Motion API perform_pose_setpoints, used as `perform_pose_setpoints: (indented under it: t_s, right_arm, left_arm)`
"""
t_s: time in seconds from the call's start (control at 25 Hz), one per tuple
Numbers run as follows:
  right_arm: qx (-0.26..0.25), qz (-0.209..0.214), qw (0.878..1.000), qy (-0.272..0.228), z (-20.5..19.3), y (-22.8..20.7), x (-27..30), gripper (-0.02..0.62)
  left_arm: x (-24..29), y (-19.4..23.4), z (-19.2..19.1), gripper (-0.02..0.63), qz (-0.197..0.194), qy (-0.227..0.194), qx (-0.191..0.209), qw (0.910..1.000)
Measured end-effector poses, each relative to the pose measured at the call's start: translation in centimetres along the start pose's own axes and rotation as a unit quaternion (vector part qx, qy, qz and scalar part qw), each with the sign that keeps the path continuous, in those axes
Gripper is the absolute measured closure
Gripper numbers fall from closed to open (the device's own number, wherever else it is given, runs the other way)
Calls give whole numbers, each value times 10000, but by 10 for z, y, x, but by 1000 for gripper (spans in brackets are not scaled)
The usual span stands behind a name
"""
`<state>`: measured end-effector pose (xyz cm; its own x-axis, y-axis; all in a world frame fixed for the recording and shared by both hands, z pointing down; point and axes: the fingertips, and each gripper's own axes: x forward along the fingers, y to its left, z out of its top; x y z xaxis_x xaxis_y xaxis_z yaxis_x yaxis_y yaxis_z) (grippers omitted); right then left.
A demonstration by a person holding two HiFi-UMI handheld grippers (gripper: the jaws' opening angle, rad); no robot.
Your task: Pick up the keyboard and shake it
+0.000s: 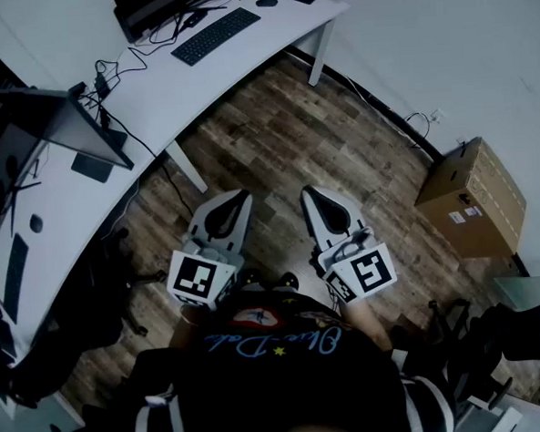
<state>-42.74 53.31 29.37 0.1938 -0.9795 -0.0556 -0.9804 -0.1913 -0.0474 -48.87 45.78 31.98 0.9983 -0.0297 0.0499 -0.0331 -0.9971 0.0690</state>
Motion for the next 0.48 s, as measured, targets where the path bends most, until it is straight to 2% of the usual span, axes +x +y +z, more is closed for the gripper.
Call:
perform_pose_setpoints:
  t_s: [0.48]
  right_arm:
    - [37,-159,9999,-17,-1,-8,-18,595]
  left_arm:
    - [1,-13,-3,600,-20,12,-108,9999]
